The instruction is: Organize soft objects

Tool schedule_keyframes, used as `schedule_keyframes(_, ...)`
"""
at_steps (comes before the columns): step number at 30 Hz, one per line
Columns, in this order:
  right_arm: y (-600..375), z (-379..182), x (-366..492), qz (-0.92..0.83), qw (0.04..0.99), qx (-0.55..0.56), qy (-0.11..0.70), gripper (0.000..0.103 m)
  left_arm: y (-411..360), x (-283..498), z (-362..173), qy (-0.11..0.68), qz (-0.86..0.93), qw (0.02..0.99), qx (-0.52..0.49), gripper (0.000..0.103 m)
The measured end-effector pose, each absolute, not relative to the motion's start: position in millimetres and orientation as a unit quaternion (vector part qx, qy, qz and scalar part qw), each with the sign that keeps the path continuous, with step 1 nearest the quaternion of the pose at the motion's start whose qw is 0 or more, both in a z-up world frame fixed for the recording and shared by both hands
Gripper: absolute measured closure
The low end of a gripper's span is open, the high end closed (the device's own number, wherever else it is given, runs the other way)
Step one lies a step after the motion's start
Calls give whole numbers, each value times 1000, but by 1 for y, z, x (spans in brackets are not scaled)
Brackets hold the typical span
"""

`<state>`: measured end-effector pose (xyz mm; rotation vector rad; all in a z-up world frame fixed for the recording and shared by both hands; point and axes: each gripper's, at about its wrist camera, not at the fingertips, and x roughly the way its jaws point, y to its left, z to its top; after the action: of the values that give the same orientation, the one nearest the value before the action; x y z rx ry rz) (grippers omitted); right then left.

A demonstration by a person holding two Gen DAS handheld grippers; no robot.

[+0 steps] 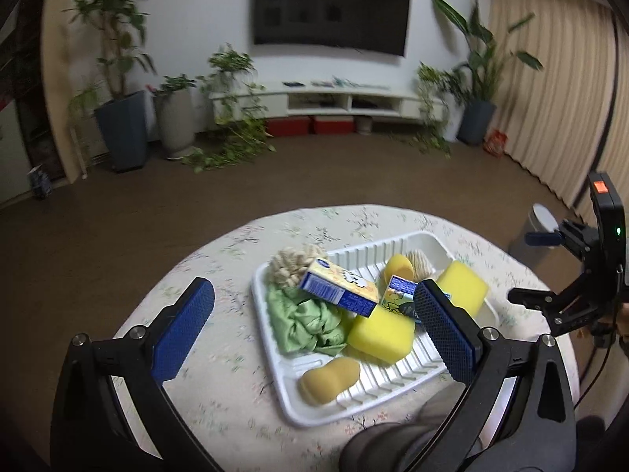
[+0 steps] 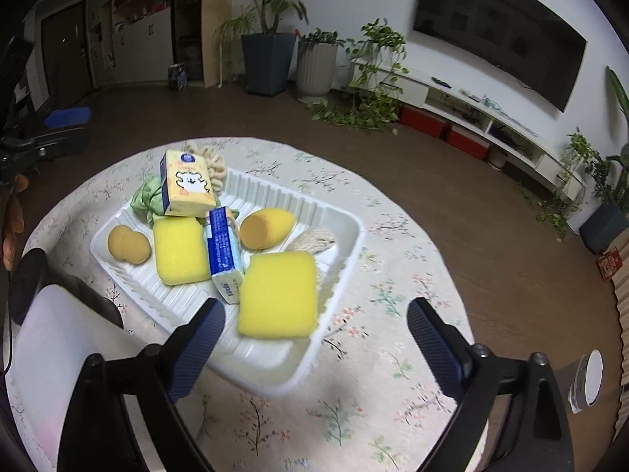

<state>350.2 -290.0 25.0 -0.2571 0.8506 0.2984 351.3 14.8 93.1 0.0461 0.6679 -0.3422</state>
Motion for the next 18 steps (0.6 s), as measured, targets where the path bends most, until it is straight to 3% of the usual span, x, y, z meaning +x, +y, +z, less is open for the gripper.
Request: schedule_keyframes(18, -336, 68, 207, 105, 935, -13, 338, 0, 23, 176, 92, 283, -137, 949, -22, 0)
